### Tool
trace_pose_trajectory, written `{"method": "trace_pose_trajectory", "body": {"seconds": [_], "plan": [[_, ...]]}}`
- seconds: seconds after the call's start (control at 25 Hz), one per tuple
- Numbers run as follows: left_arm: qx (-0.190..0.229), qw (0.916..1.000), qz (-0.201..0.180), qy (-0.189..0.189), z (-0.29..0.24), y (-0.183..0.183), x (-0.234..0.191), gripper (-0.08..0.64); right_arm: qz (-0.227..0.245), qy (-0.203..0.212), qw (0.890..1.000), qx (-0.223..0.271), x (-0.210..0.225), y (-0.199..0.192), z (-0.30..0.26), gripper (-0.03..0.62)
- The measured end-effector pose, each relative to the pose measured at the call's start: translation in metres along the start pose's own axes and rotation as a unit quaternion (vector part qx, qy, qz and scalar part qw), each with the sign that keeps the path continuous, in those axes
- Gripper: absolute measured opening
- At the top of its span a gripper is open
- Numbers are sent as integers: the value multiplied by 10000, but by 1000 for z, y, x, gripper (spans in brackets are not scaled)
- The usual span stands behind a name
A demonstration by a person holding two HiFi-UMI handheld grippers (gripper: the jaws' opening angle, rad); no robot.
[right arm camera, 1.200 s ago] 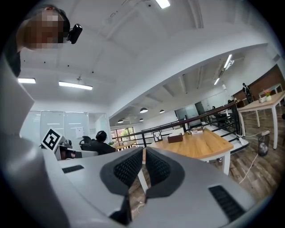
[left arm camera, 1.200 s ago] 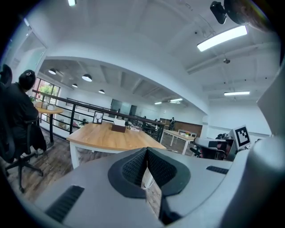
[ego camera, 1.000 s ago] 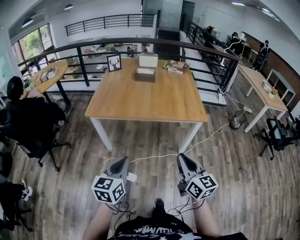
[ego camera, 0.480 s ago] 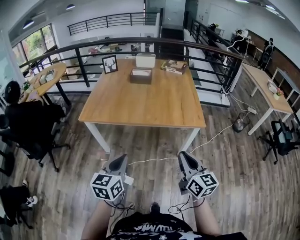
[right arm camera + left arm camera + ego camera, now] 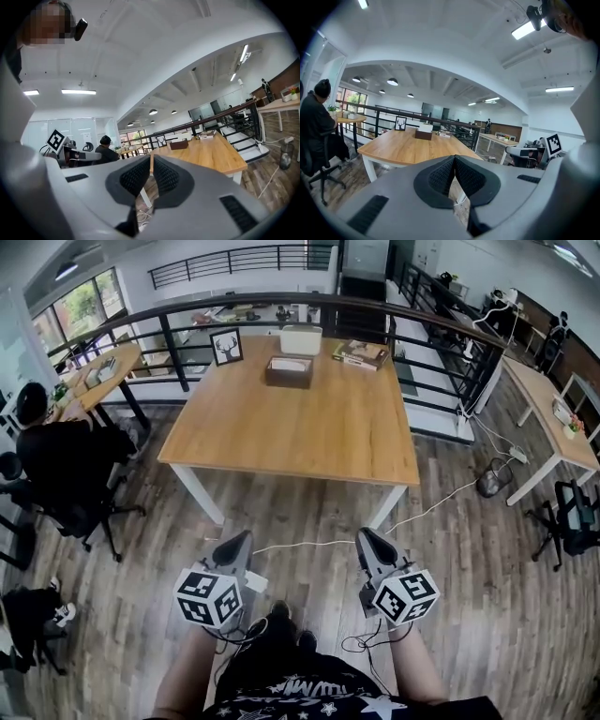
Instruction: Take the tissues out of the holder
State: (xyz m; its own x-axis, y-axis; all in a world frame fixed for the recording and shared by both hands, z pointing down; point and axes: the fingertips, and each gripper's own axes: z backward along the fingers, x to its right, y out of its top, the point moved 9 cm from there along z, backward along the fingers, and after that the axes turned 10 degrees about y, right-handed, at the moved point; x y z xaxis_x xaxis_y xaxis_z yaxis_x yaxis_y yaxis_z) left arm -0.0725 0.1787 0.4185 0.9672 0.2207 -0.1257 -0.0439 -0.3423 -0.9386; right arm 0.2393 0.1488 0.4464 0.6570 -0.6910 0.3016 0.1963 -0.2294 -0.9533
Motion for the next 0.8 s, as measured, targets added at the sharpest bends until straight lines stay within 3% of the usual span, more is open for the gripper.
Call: {"method": "trace_pose_trajectory", "body": {"seconds": [0.2, 0.48, 0.8], "plan": [[20, 10000, 87, 7, -18, -1, -3, 14, -14, 135, 9999, -64, 5, -2, -14, 29], [102, 9998, -45, -161, -60, 10, -14, 14, 37, -55, 10000, -67, 29, 7, -36, 29], [100, 9996, 70, -257, -122, 24, -39, 14, 131, -92, 9997, -196, 62, 13, -90, 29]]}}
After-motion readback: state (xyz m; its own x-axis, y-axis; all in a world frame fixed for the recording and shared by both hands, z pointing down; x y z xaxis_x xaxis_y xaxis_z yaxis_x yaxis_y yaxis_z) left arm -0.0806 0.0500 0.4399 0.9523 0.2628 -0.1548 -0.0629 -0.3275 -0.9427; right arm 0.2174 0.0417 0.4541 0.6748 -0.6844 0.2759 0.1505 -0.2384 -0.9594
